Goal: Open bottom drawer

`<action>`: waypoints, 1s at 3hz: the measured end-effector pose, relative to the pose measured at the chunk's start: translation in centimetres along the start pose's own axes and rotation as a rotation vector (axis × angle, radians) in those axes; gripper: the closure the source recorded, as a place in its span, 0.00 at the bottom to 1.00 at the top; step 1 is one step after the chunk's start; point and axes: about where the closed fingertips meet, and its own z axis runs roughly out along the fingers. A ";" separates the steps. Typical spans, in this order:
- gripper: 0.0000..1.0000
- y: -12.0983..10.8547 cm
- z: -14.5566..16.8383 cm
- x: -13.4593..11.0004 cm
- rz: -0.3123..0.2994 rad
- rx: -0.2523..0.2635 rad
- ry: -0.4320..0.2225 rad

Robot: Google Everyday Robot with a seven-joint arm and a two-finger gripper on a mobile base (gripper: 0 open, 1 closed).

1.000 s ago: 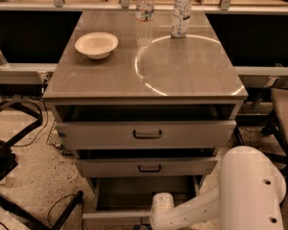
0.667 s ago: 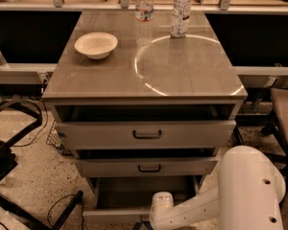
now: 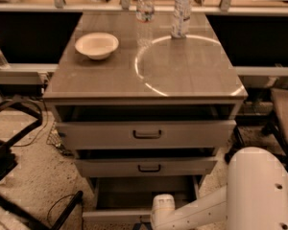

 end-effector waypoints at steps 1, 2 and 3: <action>1.00 0.1 -3.7 0.6 0.010 0.047 0.023; 1.00 -0.6 -14.7 3.1 0.045 0.220 0.105; 1.00 -1.3 -19.2 4.8 0.015 0.326 0.135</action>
Offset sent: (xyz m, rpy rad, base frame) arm -0.0314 -0.0640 0.2571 -0.1536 -0.3732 -0.0993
